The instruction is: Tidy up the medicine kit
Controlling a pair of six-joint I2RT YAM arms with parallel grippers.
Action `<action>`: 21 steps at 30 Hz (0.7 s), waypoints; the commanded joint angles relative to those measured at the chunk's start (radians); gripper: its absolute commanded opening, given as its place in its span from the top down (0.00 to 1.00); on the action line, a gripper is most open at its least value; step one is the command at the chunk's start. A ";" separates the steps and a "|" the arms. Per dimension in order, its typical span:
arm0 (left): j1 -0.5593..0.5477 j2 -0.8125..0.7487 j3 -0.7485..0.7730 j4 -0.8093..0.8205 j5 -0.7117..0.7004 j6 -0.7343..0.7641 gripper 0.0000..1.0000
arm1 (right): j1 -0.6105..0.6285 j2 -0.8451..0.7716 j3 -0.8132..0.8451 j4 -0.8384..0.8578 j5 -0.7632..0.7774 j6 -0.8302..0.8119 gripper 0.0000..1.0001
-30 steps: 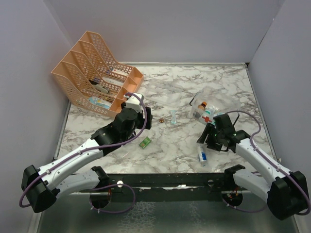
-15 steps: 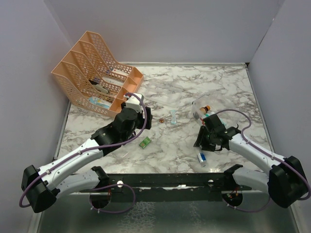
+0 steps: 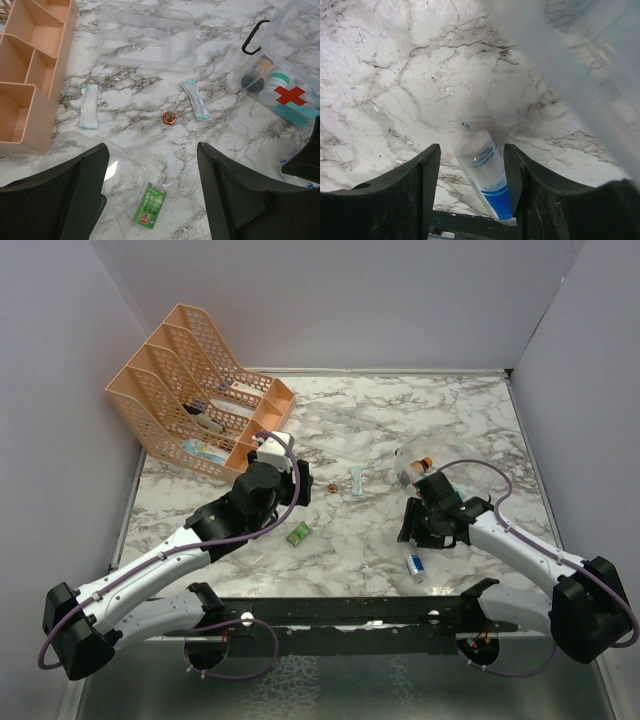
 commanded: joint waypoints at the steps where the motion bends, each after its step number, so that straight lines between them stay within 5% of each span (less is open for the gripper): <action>1: 0.002 -0.025 0.001 0.020 -0.026 0.001 0.25 | 0.005 0.038 0.016 -0.002 -0.087 -0.082 0.45; 15: 0.003 -0.024 0.000 0.017 -0.037 0.002 0.25 | 0.083 0.069 0.055 -0.033 -0.013 -0.069 0.45; 21: 0.002 -0.022 0.003 0.016 -0.038 0.003 0.25 | 0.083 0.011 0.124 -0.068 0.080 -0.070 0.35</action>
